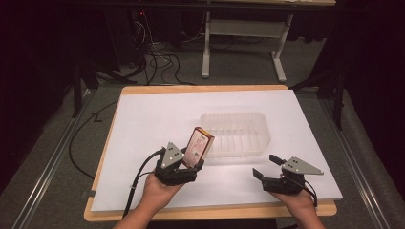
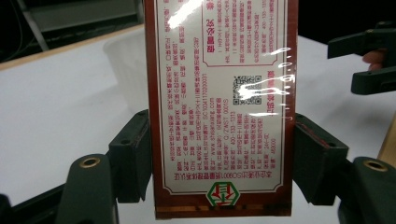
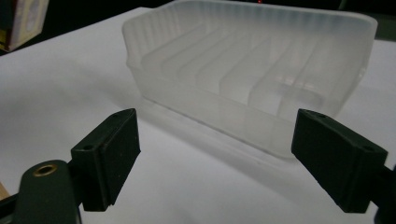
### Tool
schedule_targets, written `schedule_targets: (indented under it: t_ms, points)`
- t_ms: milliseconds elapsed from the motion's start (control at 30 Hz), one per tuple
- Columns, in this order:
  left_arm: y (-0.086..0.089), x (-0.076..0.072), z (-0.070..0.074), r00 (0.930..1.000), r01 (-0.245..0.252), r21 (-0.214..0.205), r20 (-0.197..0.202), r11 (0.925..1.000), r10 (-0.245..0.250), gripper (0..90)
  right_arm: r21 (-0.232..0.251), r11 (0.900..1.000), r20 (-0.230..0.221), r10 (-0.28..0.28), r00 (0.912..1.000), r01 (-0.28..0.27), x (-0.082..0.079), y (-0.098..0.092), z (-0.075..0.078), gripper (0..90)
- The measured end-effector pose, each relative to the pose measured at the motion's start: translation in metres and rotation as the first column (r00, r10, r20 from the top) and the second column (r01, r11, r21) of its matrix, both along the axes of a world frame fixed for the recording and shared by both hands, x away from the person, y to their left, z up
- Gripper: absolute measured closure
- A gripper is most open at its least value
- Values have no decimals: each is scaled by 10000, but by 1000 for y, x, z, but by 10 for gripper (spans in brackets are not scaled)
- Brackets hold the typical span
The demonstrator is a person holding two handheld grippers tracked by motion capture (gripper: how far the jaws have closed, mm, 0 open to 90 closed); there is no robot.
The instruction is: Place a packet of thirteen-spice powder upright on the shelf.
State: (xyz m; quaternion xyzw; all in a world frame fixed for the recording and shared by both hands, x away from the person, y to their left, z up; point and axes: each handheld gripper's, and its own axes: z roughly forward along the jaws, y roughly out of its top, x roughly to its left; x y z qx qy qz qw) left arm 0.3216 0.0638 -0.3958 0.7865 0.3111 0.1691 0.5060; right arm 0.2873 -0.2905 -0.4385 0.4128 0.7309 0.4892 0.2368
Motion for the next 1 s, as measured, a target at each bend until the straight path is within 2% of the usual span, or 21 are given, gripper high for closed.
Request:
schedule_targets:
  t_ms: [133,167,233,300,367,467,567,667,733,767,800,1000]
  points:
    - [-7,-8,-4,9992,323,-120,233,9994,-320,327,-67,9999,210,136,9997,-135,-1,8,7,160]
    - [-8,-13,-10,9985,466,-78,287,9989,-463,327,-279,9994,298,203,9993,-195,-2,14,12,167]
    - [-7,-15,-17,9978,631,28,225,9980,-631,327,-350,9988,342,346,9988,-334,-1,19,16,173]
    - [-6,-18,-20,9980,602,274,198,9978,-608,327,-429,9985,403,367,9985,-350,3,24,20,169]
    - [-4,-18,-21,9987,472,184,201,9987,-476,327,-285,9991,293,337,9990,-329,8,28,23,172]
    - [-3,-16,-24,9988,403,208,264,9990,-409,327,-317,9987,326,406,9986,-396,14,31,27,194]
    - [-10,-16,-35,9996,218,617,190,9979,-230,327,293,9988,339,386,9987,-396,25,36,31,199]
    - [-15,-19,-37,9996,141,613,252,9980,-157,327,858,9950,396,477,9981,-509,24,39,30,198]
    - [-17,-20,-36,9995,29,602,316,9982,-48,326,654,9966,561,464,9973,-501,20,41,29,201]
    - [-17,-20,-36,9995,29,602,316,9982,-48,326,700,9965,706,398,9967,-448,17,42,28,215]
    - [-18,-20,-36,9995,-60,586,311,9983,42,327,944,9941,710,469,9964,-535,15,42,27,218]
    - [-32,-24,-44,9998,65,1036,202,9946,-87,326,1341,9849,167,1080,9940,-1093,9,48,22,200]
